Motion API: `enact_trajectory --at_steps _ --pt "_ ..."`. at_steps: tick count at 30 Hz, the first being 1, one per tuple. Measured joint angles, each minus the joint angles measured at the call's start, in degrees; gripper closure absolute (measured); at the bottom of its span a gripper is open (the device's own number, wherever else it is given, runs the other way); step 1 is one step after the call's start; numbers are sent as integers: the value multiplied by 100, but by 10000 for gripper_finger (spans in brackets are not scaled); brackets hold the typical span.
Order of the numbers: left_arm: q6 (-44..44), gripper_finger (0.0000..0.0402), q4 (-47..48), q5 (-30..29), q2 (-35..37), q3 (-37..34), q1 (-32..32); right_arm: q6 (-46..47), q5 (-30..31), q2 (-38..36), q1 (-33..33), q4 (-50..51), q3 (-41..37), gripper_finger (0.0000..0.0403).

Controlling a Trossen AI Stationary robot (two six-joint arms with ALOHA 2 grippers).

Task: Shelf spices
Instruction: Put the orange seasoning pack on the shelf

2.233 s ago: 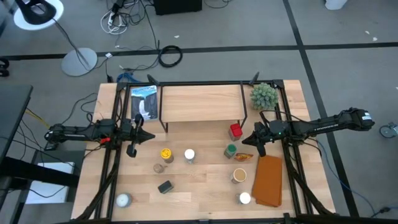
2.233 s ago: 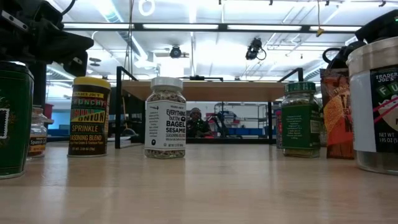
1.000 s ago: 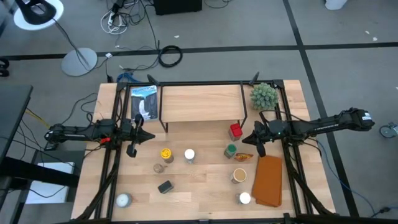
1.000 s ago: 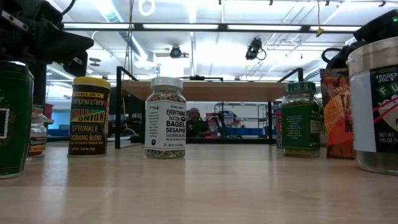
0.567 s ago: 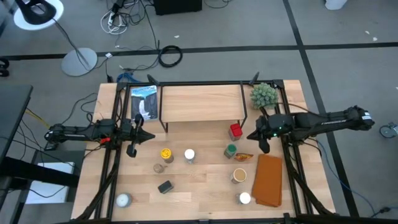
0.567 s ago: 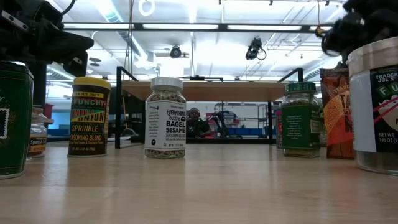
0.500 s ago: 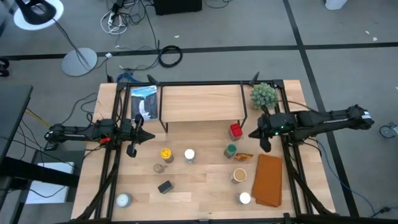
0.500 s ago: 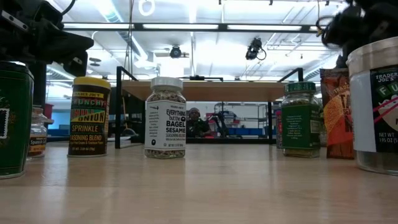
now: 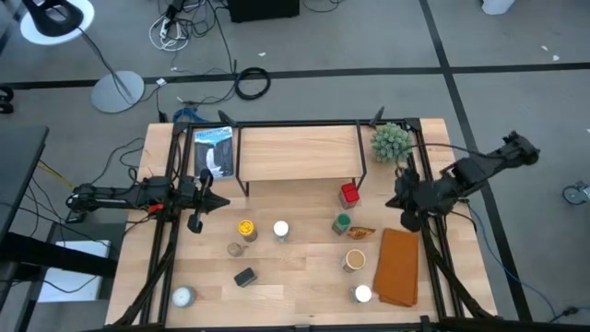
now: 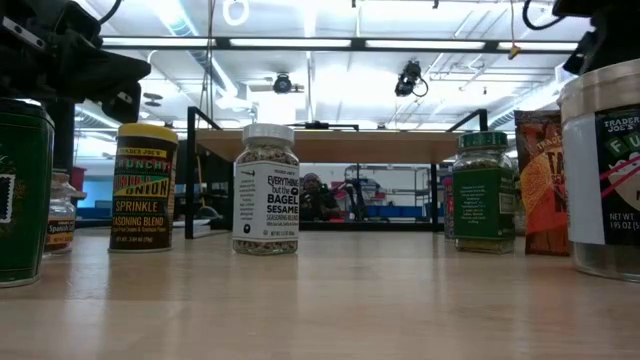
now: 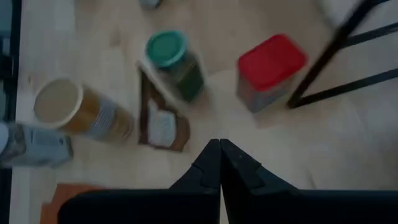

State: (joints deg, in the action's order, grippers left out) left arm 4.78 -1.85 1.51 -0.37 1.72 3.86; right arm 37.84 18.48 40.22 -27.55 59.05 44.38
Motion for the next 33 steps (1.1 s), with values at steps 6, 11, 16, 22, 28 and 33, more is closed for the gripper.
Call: enact_trajectory --at_steps 6,11,16,22,28,33 --pt "1 395 2 -1 1 0 0 147 232 789 -753 -3 43 402" --pt "-1 395 0 1 1 0 2 208 188 1154 -889 -106 44 390" --pt "1 395 0 1 0 -1 2 712 174 1267 -887 -646 44 367" --pt "2 395 2 1 1 -2 2 710 136 1278 -885 -1000 44 313" --pt "1 395 -4 1 1 0 1 638 137 1597 -885 -1163 44 255" --pt "2 395 0 1 0 0 2 -469 24 2128 -885 -1646 44 228"
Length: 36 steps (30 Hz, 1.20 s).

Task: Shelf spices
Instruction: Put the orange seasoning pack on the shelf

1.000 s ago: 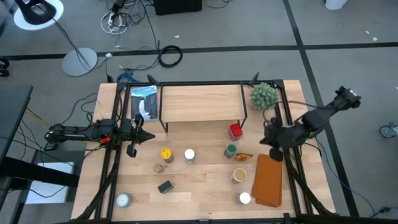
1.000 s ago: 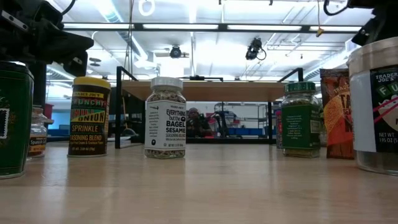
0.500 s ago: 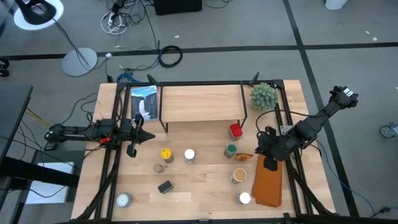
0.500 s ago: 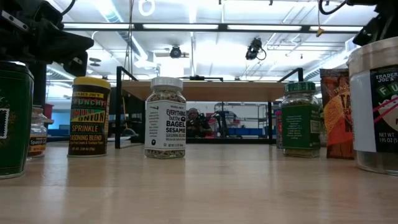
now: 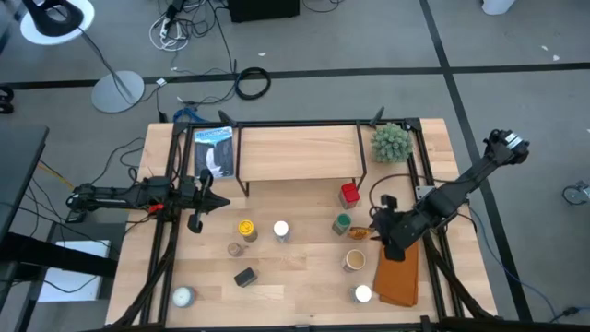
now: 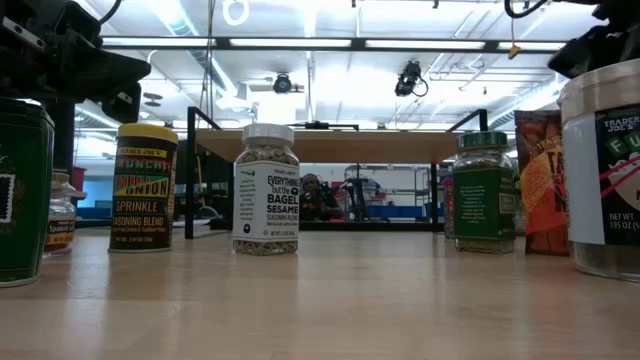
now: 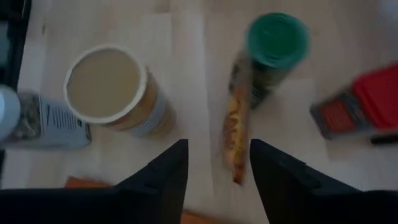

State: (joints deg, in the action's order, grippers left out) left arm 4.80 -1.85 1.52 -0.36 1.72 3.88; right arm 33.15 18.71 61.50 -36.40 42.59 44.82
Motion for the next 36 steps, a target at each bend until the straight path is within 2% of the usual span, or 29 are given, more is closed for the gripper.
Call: enact_trajectory --at_steps 5,12,15,22,27,36 --pt "-1 395 1 0 0 0 -2 -206 144 284 80 -150 0 229" --pt "-2 395 0 0 0 0 -2 18 158 398 352 -251 -2 259" --pt "-2 395 0 0 0 -1 0 19 150 400 428 -399 -2 289" --pt "-2 395 0 0 0 -1 -2 -93 115 391 505 -455 -2 394" --pt "0 395 0 0 0 0 -2 -314 97 391 505 -351 155 400" --pt "-2 395 0 -2 -2 -2 0 -1245 122 387 781 608 1457 401"
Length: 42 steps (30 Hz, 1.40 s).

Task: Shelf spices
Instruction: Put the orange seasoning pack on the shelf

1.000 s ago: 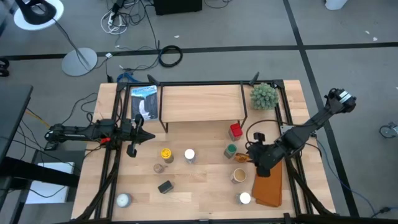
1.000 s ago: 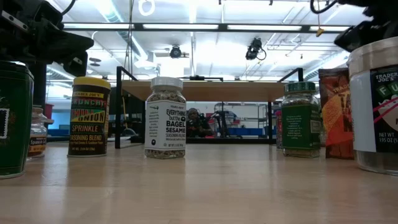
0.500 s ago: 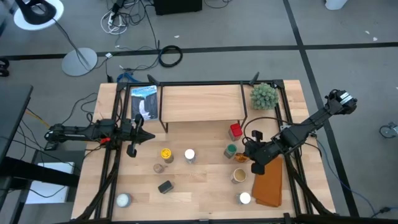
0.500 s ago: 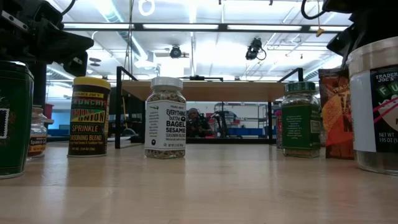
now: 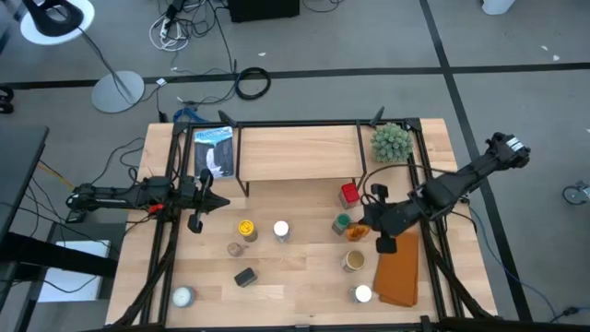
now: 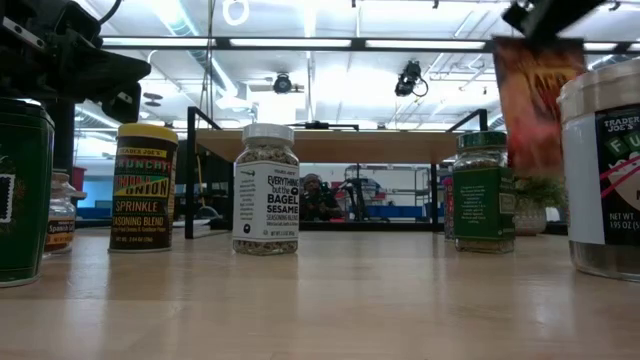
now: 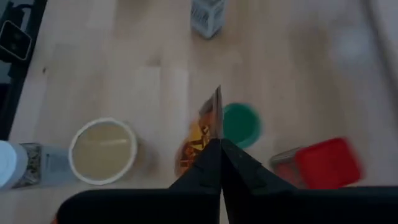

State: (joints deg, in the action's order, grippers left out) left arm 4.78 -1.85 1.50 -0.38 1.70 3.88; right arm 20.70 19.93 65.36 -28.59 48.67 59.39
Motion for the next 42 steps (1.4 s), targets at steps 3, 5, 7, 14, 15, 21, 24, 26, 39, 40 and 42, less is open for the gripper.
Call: enact_trajectory --at_steps 3,5,7,14,15,21,24,26,39,40,42 --pt "0 395 0 2 2 2 0 -551 1 0 299 233 452 402" --pt "2 395 2 0 2 2 -2 -964 2 3 540 327 728 402" --pt "0 395 0 0 1 2 -2 -1381 -3 4 814 371 1001 402" --pt "0 395 -1 1 2 0 -2 -2931 -285 122 2080 341 1642 402" --pt "1 395 3 2 1 1 -1 -3105 -407 185 2299 347 1723 402" --pt "2 395 0 1 2 2 -2 -4141 -1158 772 3591 354 2344 403" --pt "0 395 4 0 2 2 0 -4543 -1474 1107 4135 382 2663 403" --pt "1 395 -1 2 1 2 -1 -4830 -1754 1302 4461 391 2816 403" --pt "1 395 2 2 1 2 -1 -5640 -2321 1686 6153 525 3033 403" --pt "2 395 1 1 0 2 -1 -5646 -2435 1685 6290 580 3032 403" --pt "0 395 0 0 2 2 -2 -5666 -2697 1683 6557 614 3034 403"
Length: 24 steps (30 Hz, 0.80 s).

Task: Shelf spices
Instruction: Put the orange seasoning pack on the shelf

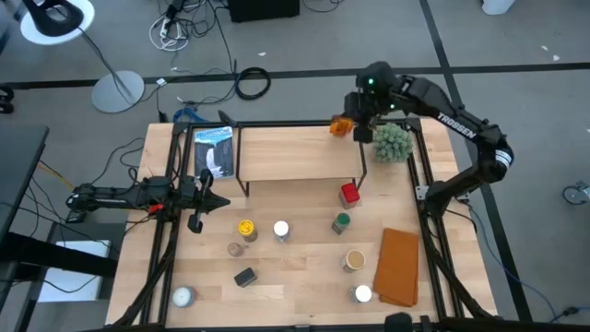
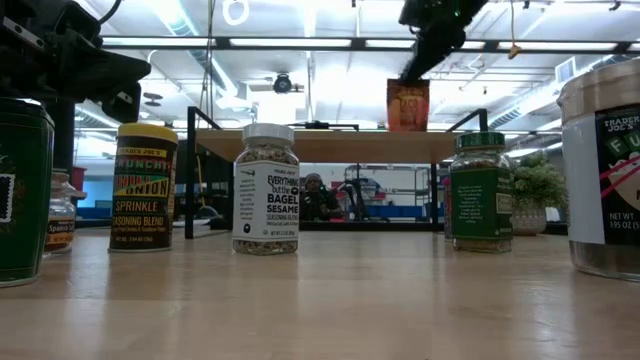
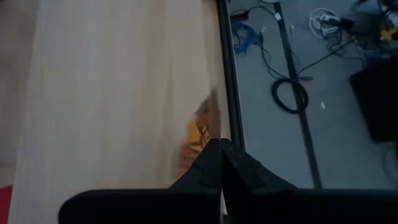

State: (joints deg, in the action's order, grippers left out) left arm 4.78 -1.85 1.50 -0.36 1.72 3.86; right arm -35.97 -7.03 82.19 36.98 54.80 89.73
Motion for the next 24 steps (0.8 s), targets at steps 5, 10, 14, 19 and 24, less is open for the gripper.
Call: enact_trajectory --at_steps 5,10,14,19,24 --pt "0 395 2 2 0 0 0 -16 -702 0 528 27 0 403" --pt "2 395 2 0 -2 0 0 -19 -816 -2 659 145 0 403" --pt "0 395 0 0 0 0 2 -22 -925 -2 629 290 -1 403" --pt "1 395 0 2 -1 0 1 -11 -917 -4 578 525 -1 403" --pt "2 395 1 0 -2 0 2 153 -904 15 554 574 -2 401"
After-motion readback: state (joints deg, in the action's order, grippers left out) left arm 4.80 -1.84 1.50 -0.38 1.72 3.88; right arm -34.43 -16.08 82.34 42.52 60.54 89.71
